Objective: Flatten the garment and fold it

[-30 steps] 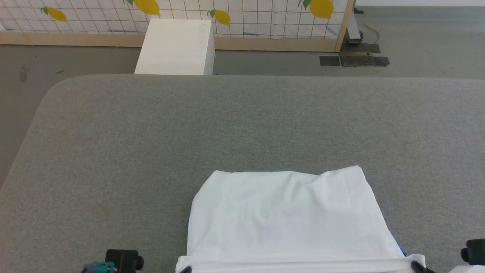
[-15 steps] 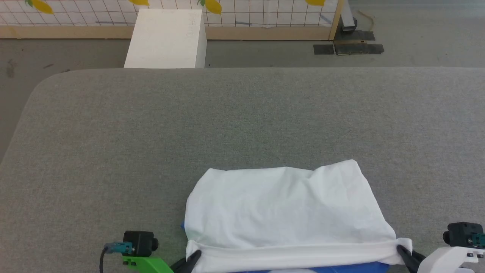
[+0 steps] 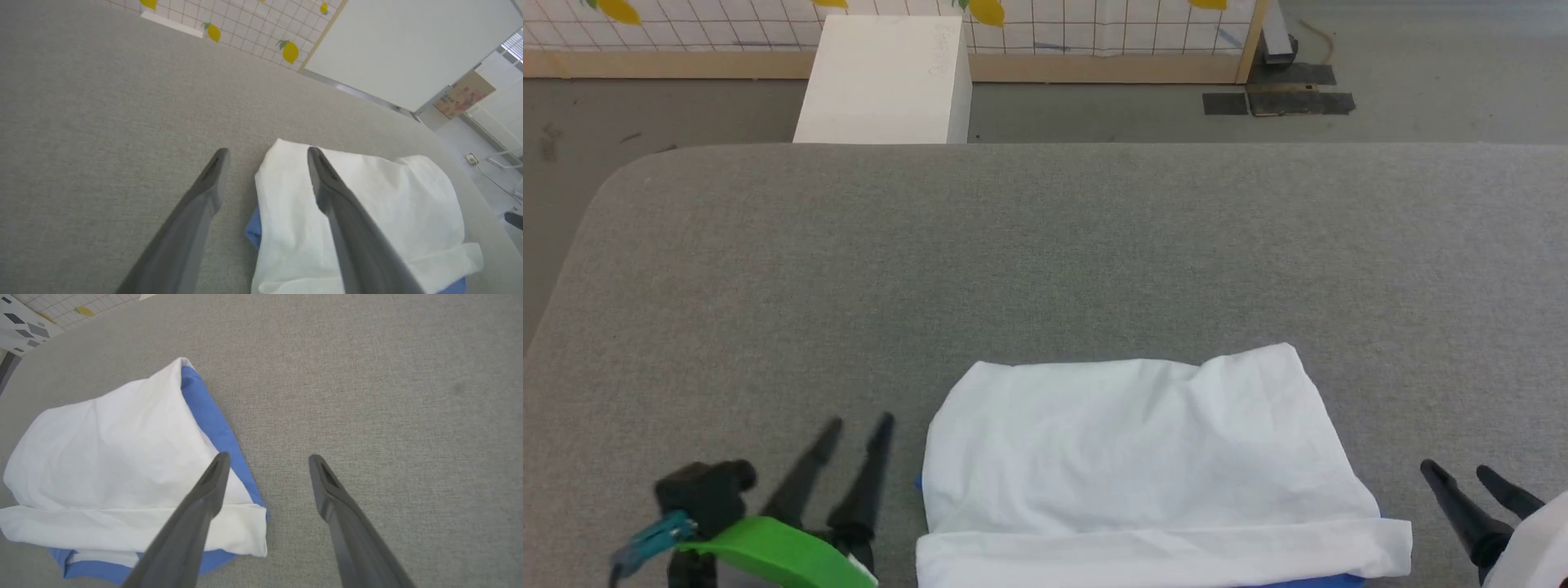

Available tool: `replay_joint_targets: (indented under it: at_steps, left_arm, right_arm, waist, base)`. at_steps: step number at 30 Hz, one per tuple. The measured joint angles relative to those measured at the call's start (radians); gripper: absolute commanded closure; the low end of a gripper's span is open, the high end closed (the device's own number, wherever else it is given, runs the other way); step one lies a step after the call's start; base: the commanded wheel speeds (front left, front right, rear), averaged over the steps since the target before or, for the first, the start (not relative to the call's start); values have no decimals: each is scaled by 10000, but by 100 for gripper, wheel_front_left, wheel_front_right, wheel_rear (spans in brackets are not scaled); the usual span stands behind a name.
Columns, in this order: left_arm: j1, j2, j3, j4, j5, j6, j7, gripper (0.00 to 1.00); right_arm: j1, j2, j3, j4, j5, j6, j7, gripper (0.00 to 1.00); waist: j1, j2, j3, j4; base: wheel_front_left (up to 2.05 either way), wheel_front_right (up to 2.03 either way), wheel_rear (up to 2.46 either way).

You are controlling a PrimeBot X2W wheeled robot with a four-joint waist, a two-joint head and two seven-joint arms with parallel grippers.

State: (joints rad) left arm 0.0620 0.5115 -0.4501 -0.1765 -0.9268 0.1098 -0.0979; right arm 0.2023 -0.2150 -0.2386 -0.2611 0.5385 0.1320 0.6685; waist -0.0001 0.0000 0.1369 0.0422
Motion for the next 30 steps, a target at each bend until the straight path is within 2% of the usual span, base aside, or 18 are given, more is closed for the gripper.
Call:
replay_joint_targets:
  at_steps: [2,4,8,12,15,18,23,30]
  left_arm:
    - [8,-201,336,-284,414,211,-940,0]
    - [12,-366,512,-399,989,412,-1333,0]
    - [36,-838,905,-627,2391,725,-1555,0]
    - [211,-1710,1636,-1058,3996,788,-1593,0]
    - [637,-2313,1868,-1022,4470,493,-1601,0]
    - [895,-2677,2056,-876,4750,81,-1599,0]
    - [908,-2986,2389,-692,5162,-525,-1601,0]
    - [907,-3239,2573,-422,5384,-1083,-1601,0]
  right_arm:
    - [-26,29,73,-186,-2,0,4,0]
    - [-79,48,255,-219,-4,0,59,0]
    - [-369,33,681,-109,-21,0,90,0]
    - [-634,-107,1101,180,-40,0,104,0]
    - [-799,-313,1315,491,-58,0,194,0]
    - [-940,-514,1486,826,-75,0,268,0]
    - [-1269,-809,1741,1616,21,0,462,0]
    - [-1622,-953,2215,2617,412,0,554,0]
  waist:
    - [0,0,3,26]
    - [0,0,19,59]
    - [0,0,73,169]
    - [0,0,121,339]
    - [0,0,154,487]
    - [0,0,187,656]
    - [0,0,275,969]
    - [1,0,413,1281]
  base:
    - [0,0,0]
    - [0,0,0]
    - [0,0,0]
    - [0,0,0]
    - [0,0,0]
    - [0,0,0]
    - [0,0,0]
    - [0,0,0]
